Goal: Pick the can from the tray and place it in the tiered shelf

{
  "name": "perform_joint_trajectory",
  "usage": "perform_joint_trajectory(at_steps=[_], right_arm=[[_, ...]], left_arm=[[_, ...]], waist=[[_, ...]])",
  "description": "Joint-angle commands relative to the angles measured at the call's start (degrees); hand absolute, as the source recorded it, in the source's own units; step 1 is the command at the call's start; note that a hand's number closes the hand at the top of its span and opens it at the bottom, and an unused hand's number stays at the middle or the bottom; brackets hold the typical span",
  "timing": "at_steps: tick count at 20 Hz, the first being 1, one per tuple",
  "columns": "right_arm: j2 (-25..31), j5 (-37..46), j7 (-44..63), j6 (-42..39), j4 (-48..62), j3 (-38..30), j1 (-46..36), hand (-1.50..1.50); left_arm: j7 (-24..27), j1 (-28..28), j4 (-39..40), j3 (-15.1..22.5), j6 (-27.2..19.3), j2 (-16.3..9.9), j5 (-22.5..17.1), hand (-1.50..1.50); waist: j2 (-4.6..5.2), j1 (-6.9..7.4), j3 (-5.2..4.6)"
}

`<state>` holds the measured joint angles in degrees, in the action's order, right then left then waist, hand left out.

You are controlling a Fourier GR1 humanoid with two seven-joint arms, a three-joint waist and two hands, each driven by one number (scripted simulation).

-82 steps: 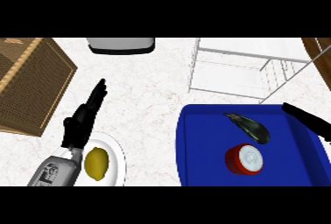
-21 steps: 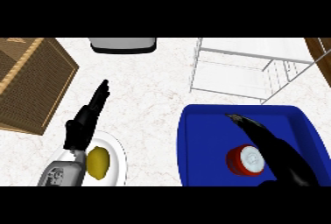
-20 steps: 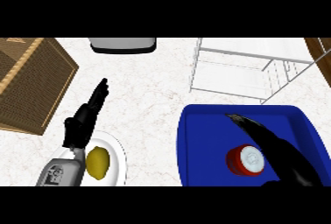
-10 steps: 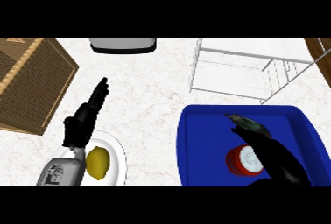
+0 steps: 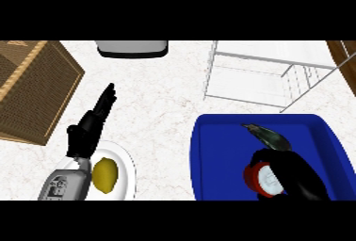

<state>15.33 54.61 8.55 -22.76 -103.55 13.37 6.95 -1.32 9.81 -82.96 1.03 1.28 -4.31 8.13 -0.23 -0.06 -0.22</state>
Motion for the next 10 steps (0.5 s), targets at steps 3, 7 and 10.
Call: perform_joint_trajectory(at_steps=[3, 7, 10], right_arm=[[-8.8, 4.4, 7.7, 2.0, 0.5, 5.0, -2.5, 1.50], [-15.0, 6.2, 31.0, 9.8, 3.0, 13.1, -6.9, 1.50], [-15.2, 5.2, 41.1, 17.7, 6.6, 18.7, -11.6, 1.50]], left_arm=[[-3.3, 1.2, -1.9, -0.4, 1.2, -0.7, -0.5, 0.00], [-1.1, -0.1, -1.3, 1.8, 0.3, 1.2, 0.9, 0.00], [0.1, 1.1, 0.3, 0.7, 1.6, 0.1, -0.2, 0.00]], waist=[[0.20, 0.20, 0.22], [0.22, 2.21, 0.15], [0.64, 3.11, 0.16]])
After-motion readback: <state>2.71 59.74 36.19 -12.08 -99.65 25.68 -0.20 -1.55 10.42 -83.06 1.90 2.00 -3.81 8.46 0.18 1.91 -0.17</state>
